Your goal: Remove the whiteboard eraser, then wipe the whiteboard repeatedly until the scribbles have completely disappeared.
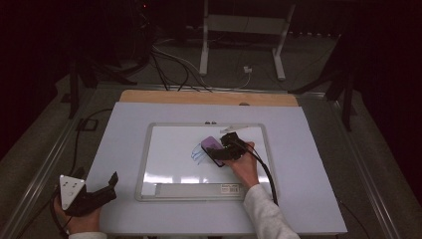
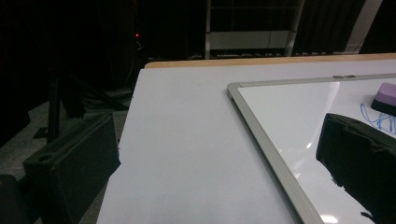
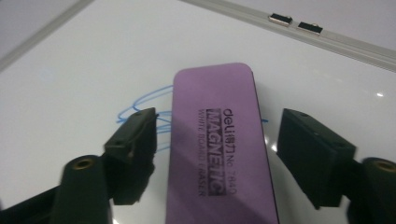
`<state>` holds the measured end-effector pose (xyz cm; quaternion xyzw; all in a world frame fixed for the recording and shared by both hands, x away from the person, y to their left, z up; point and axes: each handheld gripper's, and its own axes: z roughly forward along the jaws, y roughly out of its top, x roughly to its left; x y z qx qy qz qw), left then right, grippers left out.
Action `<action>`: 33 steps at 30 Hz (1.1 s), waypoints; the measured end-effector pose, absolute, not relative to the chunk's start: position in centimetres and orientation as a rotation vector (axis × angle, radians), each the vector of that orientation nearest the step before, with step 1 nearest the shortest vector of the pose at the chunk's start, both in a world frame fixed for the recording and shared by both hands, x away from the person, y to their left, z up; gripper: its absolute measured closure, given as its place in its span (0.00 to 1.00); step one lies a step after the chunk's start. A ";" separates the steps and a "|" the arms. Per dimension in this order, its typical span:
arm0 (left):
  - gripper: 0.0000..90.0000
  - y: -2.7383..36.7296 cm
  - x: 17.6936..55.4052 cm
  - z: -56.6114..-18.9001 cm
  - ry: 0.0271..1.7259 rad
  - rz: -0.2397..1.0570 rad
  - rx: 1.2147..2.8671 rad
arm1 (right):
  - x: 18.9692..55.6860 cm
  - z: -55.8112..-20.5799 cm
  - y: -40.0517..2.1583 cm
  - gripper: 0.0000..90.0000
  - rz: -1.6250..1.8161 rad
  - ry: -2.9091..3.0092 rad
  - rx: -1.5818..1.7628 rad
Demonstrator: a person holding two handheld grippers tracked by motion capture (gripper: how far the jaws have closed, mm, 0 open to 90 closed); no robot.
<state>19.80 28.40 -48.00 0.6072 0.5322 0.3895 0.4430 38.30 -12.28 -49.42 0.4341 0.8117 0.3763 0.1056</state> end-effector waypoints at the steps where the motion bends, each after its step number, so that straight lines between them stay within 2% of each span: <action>1: 0.00 28.4 19.8 -48.0 1.320 0.966 1.506 | 38.4 -49.5 -12.2 0.35 1.089 2.395 1.280; 4: 0.00 28.4 19.8 -48.0 1.320 0.966 1.510 | 38.8 -50.1 -12.2 0.45 1.096 2.404 1.314; 33: 0.00 28.4 19.7 -48.1 1.329 0.966 1.506 | 39.5 -49.9 -13.1 0.46 1.022 2.293 1.441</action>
